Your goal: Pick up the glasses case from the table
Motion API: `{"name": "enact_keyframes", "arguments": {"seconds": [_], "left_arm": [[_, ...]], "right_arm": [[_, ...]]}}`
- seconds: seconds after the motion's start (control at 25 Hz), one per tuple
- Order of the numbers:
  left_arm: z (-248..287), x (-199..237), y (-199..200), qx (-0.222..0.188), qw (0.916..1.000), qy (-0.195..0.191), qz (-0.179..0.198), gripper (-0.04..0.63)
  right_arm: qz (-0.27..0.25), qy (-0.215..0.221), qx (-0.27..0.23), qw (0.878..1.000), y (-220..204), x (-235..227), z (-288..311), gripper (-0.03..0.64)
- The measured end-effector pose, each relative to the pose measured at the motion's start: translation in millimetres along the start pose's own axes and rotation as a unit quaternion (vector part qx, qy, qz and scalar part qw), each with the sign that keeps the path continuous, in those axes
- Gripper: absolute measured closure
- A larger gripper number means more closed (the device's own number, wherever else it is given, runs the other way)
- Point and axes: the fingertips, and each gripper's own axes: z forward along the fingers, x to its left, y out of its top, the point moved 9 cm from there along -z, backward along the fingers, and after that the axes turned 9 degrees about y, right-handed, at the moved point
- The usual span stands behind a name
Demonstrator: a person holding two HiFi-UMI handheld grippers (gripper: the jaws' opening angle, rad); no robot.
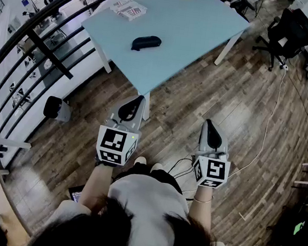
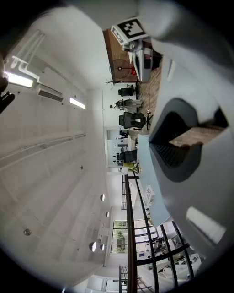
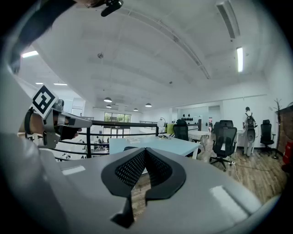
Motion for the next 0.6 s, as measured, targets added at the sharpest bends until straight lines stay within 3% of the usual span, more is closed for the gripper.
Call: {"name": "enact_keyframes", "arguments": {"seconds": [0.6], "left_arm": [[0, -19, -17, 0.019, 0.9997, 0.016, -0.004, 0.538]], "right_arm": [[0.016, 0.025, 0.014, 0.999, -21, -17, 0, 0.615]]}}
